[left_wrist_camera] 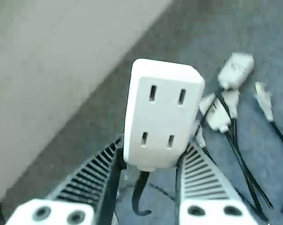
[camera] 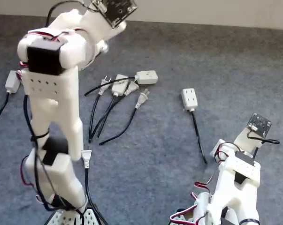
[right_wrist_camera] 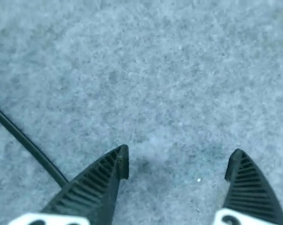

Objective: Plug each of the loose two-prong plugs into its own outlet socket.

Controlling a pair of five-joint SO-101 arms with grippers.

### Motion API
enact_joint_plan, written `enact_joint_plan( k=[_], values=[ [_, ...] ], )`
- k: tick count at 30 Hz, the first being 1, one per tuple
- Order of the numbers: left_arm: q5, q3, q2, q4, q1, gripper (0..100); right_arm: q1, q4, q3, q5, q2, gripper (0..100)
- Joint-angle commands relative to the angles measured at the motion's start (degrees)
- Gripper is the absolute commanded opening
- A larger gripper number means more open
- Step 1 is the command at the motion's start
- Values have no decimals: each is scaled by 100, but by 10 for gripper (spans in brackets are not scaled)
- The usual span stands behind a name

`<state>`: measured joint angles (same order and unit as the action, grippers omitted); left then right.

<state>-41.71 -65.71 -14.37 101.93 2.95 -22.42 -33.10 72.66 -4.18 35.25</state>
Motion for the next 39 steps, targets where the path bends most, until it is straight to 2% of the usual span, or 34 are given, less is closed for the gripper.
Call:
enact_joint_plan(
  k=[1,4,8,14,22,27,30,33,39],
  values=[
    [-642,3591,1138,35,-171,5,215,92,-13,141,145,324],
    [-1196,6018,1754,18,-84,5,330,92,-4,519,145,324],
    [-2215,8462,2246,-176,295,5,330,92,-4,501,145,324],
    [-1899,10422,2343,-2251,1051,5,330,84,22,519,145,324],
    [-897,10756,2343,-3130,2598,5,330,92,84,536,189,324],
    [-387,10519,2334,-3253,3336,5,330,92,84,536,180,324],
    [-158,10387,2334,-3253,3354,5,330,92,92,536,180,324],
    [-167,10396,2334,-3209,3090,24,330,92,92,536,180,324],
    [-167,10404,2334,-3200,2343,271,330,92,92,536,171,324]
  ],
)
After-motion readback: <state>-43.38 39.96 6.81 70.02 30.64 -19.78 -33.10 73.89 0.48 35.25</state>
